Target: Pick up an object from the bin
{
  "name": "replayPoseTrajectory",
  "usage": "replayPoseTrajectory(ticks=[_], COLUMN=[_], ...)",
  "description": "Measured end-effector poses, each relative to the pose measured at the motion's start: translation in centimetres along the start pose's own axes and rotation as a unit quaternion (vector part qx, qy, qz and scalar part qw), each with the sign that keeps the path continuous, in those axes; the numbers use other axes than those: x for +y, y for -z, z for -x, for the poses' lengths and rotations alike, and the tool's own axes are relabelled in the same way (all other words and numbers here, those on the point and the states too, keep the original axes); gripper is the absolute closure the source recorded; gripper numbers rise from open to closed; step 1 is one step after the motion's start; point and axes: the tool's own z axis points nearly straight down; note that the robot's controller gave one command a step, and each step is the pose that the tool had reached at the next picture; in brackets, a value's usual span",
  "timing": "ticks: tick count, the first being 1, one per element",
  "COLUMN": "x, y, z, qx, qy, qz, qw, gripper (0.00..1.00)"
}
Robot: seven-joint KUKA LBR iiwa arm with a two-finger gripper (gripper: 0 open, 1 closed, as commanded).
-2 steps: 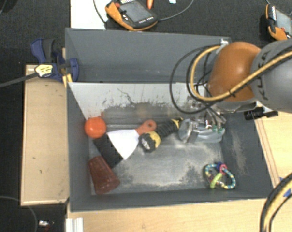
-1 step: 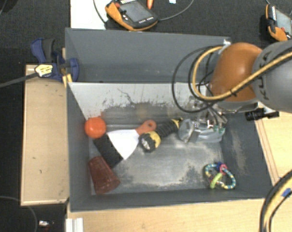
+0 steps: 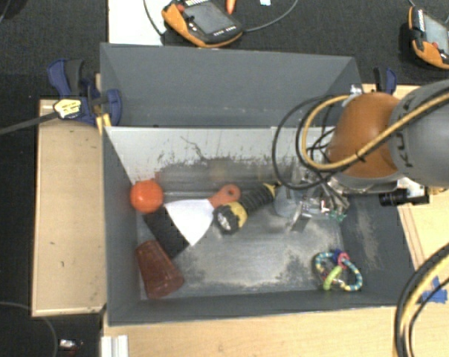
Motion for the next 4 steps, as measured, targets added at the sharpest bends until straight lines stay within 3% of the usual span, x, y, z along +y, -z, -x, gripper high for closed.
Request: replayPoseTrajectory(ticks=[1, 2, 3, 4], x=[-3.0, -2.2, -2.3, -5.4], y=[-1.0, 0.1, 0.1, -1.9], z=[1.8, 1.6, 1.6, 2.1], qx=[0.0016, -0.0039, -0.0039, -0.0015], qy=[0.042, 0.049, 0.048, 0.028], qz=[-0.001, 0.002, 0.002, 0.012], qw=[0.9991, 0.9988, 0.9988, 0.9995], gripper=[0.00, 1.00, 1.00, 1.00])
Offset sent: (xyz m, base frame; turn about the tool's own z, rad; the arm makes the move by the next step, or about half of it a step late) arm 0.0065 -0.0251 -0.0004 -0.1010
